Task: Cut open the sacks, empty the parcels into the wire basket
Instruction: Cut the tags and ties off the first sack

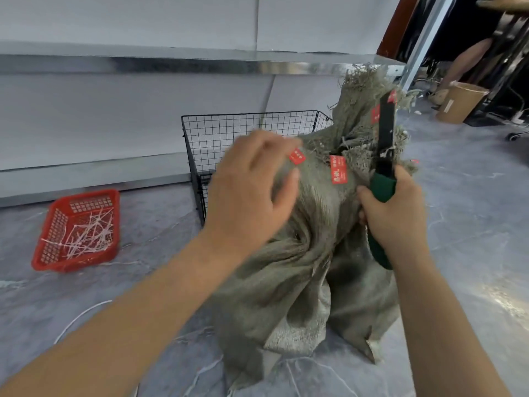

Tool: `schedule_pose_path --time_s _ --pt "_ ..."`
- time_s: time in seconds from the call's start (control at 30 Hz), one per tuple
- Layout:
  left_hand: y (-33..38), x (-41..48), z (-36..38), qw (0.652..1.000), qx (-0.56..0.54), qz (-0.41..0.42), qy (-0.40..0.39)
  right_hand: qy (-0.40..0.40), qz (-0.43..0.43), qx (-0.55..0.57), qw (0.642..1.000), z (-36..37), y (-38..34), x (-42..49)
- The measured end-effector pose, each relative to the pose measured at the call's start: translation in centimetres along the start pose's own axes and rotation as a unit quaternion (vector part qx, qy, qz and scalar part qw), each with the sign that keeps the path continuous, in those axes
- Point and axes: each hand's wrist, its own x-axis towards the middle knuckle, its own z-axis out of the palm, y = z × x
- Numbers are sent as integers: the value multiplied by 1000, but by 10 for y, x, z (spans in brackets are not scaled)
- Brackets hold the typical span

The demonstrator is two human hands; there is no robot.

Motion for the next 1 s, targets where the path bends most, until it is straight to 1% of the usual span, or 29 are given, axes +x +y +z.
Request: schedule_pose_path --time_s 0.03,0.07,0.1,0.17,0.23,0.3,0.37,0.47,0.53,0.6,0.67,0.73,0.8,0.87,0.97,1.0 --pt "-6 6 -3 996 17 -77 -34 4 -8 -1 1000 -3 -2 0" --pt "-12 8 -4 986 12 -147 -78 7 -16 -6 1000 -5 -4 0" --pt "-20 5 -3 972 -10 -198 -123 7 -23 -11 1000 -7 -6 0" --pt "-30 0 0 946 -56 -258 -188 1 -37 -18 999 -9 -8 -1" --pt "-34 -3 4 930 -92 -298 -195 -11 -47 -27 998 -9 -9 -3" --pt "-36 -1 6 919 -142 -326 -171 -28 -50 -31 998 -11 -8 -3" --pt "-38 3 5 912 -185 -329 -159 -57 -50 -29 997 -13 -8 -3" --pt "-42 6 7 920 -163 -295 -198 -100 -50 -42 993 -18 -11 -4" --pt "-43 5 8 924 -154 -279 -210 -108 -50 -59 991 -19 -11 -5" --pt "-42 2 8 929 -145 -260 -219 -100 -54 -99 989 -18 -11 -4" --pt "-39 -2 9 930 -148 -246 -230 -63 -61 -142 986 -17 -15 -5" --pt "-32 -5 12 932 -150 -235 -232 -29 -71 -124 989 -16 -24 -8" --pt "-23 -7 16 935 -135 -225 -239 -25 -73 -79 994 -13 -36 -13" --pt "-15 -9 19 938 -129 -210 -243 -50 -60 -45 996 -7 -43 -18" --pt "-4 -9 19 943 -144 -171 -245 -117 -34 -76 990 6 -39 -23" --pt "-2 -9 19 945 -147 -160 -244 -127 -19 -71 989 10 -35 -23"
